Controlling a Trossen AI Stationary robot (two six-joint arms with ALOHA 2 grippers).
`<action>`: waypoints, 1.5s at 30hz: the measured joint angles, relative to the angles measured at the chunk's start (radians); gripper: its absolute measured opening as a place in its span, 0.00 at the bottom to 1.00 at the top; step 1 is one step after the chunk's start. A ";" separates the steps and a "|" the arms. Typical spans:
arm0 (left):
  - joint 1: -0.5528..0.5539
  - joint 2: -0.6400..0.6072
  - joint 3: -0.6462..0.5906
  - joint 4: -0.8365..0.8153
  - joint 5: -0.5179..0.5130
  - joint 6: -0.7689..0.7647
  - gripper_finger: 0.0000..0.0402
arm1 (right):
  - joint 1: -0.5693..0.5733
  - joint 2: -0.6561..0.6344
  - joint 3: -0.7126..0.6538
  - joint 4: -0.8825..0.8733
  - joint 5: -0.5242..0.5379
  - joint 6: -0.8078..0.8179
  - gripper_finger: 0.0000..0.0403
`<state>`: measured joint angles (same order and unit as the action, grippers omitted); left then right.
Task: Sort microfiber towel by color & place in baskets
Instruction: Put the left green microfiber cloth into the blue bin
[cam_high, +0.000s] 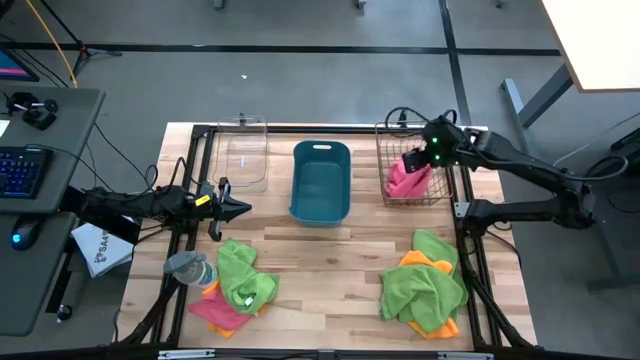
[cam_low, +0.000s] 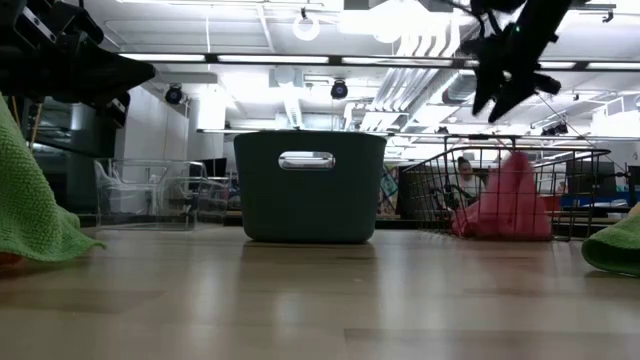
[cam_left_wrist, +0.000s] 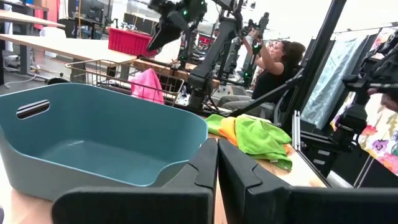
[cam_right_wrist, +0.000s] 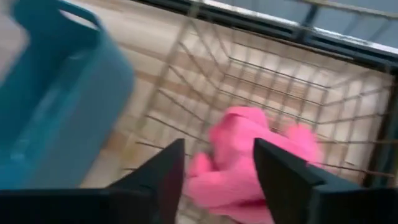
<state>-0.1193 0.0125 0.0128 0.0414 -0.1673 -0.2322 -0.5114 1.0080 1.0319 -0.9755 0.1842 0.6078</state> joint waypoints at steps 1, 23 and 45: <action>0.000 0.000 0.000 0.000 0.000 0.000 0.00 | 0.000 0.000 0.022 0.002 -0.034 0.017 0.53; 0.000 0.000 0.000 0.000 0.000 0.000 0.00 | 0.733 0.545 0.103 1.125 -0.403 0.434 0.65; 0.000 0.000 0.000 0.000 0.000 0.000 0.00 | 0.891 1.305 1.096 0.638 -0.361 -0.528 0.65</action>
<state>-0.1194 0.0127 0.0128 0.0414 -0.1673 -0.2321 0.3797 2.3129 2.1276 -0.3379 -0.1763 0.0799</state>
